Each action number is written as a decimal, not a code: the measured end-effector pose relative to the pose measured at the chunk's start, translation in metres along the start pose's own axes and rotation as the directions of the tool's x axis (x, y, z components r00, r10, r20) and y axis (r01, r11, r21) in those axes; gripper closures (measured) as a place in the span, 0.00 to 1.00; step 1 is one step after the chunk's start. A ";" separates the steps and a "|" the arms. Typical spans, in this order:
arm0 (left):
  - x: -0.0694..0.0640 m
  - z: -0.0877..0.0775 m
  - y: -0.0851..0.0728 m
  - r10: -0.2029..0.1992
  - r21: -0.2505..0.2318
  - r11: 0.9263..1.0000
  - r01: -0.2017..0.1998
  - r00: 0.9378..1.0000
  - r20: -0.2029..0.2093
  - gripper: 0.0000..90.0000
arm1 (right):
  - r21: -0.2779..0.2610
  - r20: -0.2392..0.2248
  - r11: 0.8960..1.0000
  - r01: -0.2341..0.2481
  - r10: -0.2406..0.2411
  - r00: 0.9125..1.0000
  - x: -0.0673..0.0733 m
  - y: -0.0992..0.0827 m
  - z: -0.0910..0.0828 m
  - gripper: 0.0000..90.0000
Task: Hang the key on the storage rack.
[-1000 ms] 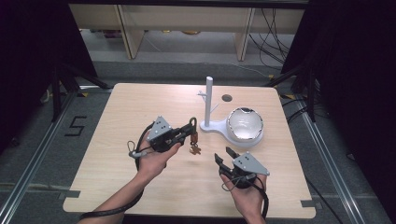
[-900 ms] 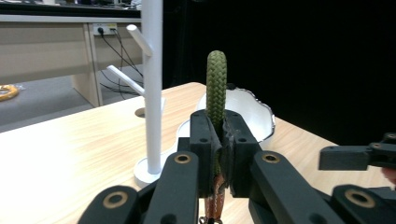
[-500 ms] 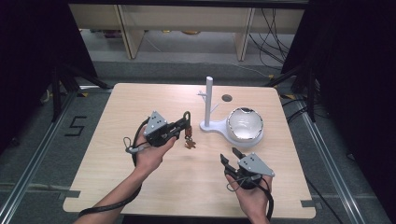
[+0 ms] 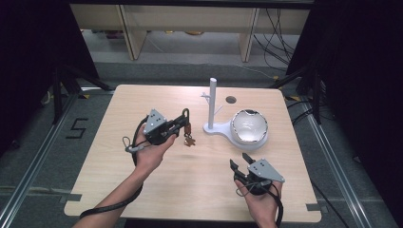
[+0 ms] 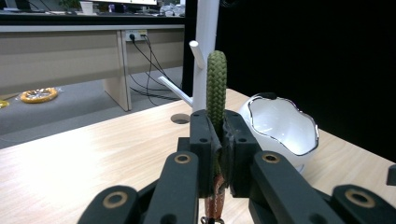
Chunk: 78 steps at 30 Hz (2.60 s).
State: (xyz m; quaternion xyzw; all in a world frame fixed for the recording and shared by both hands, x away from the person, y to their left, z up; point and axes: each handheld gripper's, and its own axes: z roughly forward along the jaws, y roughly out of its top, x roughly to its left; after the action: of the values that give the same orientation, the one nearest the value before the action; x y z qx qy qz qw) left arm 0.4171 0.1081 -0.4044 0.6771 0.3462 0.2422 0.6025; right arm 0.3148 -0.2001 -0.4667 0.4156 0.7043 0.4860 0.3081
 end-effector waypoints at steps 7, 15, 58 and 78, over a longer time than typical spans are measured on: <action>0.003 0.001 0.003 0.009 -0.007 1.000 -0.009 1.000 -0.020 0.93 | 0.003 0.022 1.000 -0.025 0.025 0.999 -0.005 -0.009 -0.001 0.52; 0.007 0.007 0.007 0.023 -0.011 1.000 -0.023 0.998 -0.051 0.93 | 0.023 0.016 0.999 -0.029 0.029 0.999 -0.006 -0.015 -0.001 0.52; 0.016 0.042 0.017 0.062 0.011 0.998 -0.061 0.988 -0.139 0.93 | -0.002 0.008 0.999 -0.041 0.041 0.999 -0.004 -0.015 -0.001 0.51; 0.011 0.057 0.019 0.067 0.025 0.998 -0.065 0.988 -0.137 0.93 | -0.006 -0.010 0.999 -0.053 0.053 0.999 -0.003 -0.016 0.001 0.51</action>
State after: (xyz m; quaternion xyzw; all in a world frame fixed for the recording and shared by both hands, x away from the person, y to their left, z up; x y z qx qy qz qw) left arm 0.4698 0.0785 -0.3954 0.6761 0.3668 0.3045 0.5618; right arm 0.3125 -0.2051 -0.4816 0.4309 0.6931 0.4983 0.2927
